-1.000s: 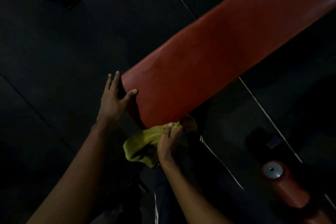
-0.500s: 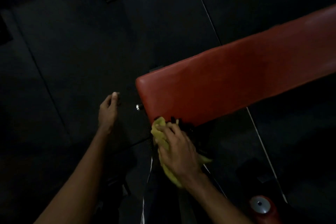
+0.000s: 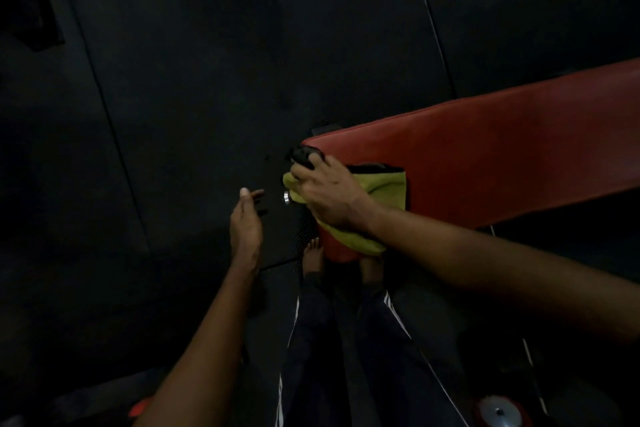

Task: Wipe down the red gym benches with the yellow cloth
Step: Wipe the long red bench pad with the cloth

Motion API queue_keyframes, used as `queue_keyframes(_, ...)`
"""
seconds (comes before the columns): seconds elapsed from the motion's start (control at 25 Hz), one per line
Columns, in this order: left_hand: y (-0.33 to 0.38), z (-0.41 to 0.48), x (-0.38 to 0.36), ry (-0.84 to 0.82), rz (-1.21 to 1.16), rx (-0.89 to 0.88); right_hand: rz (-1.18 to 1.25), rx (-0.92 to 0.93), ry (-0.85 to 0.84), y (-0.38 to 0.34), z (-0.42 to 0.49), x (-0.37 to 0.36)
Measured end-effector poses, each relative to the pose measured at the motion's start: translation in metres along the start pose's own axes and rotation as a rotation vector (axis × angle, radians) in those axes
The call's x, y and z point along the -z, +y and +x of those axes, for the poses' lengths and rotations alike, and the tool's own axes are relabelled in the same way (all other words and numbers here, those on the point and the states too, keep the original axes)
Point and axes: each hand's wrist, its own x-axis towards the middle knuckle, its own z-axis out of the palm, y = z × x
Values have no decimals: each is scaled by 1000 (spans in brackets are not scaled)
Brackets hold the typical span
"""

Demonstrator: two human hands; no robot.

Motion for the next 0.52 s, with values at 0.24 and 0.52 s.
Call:
queue_keyframes(0.24,18,12,-26,-69,7,-66,87,-179,109,42,13,10)
queue_keyframes(0.52,75,19,-56,-193,9,-153,365,-660,-128,106,25,22)
